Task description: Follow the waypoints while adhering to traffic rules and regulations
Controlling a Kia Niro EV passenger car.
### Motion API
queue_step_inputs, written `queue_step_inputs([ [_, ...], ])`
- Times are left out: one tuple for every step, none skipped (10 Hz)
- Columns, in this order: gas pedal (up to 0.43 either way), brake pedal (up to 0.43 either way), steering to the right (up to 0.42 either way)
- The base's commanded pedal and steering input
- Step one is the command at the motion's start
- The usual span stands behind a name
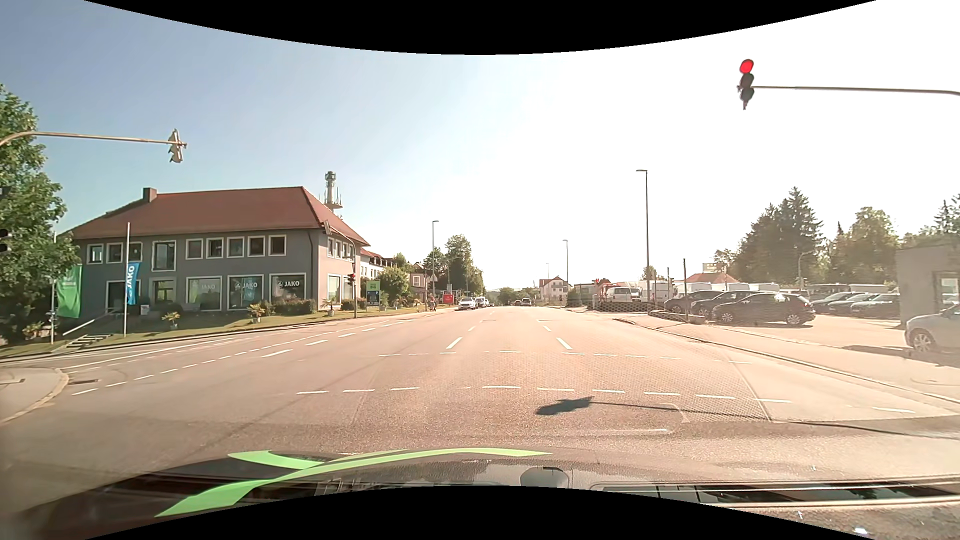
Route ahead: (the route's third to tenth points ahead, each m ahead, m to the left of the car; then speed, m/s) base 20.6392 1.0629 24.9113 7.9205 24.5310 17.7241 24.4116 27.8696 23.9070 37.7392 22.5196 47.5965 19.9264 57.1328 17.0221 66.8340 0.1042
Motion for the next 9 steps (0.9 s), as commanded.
queue_step_inputs([
  [0.000,0.220,-0.005],
  [0.000,0.220,-0.005],
  [0.000,0.232,-0.005],
  [0.000,0.244,-0.005],
  [0.000,0.250,-0.005],
  [0.000,0.256,-0.005],
  [0.000,0.262,-0.005],
  [0.000,0.268,-0.005],
  [0.000,0.274,-0.005],
])
